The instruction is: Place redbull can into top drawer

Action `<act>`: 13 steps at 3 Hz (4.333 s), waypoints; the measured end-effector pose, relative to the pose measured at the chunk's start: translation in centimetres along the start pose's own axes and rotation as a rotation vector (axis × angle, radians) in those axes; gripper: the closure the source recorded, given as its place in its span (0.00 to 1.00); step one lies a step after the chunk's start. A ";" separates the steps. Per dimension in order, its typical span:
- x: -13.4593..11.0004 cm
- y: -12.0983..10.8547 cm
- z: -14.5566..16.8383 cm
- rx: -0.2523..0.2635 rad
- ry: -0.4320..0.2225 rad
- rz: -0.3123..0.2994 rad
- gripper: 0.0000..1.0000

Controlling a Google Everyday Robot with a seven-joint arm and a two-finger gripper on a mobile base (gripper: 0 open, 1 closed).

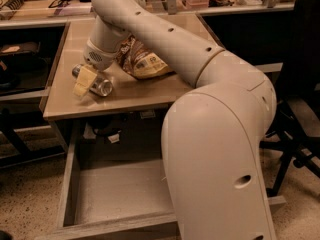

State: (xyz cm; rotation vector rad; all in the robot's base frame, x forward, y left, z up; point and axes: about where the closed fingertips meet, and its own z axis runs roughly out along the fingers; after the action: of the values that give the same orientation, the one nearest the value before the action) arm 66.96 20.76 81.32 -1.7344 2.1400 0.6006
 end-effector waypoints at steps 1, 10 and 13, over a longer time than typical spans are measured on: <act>0.0 0.0 0.0 0.000 0.000 0.000 0.42; 10.9 16.9 -6.6 0.097 -0.012 0.073 1.00; 16.2 20.6 -1.3 0.029 0.012 0.220 1.00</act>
Offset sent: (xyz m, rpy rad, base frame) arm 0.0000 0.0000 0.0000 0.0000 0.0000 0.0000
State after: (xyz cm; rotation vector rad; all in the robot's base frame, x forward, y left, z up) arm 43.45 10.07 76.85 -1.5024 2.3545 0.6131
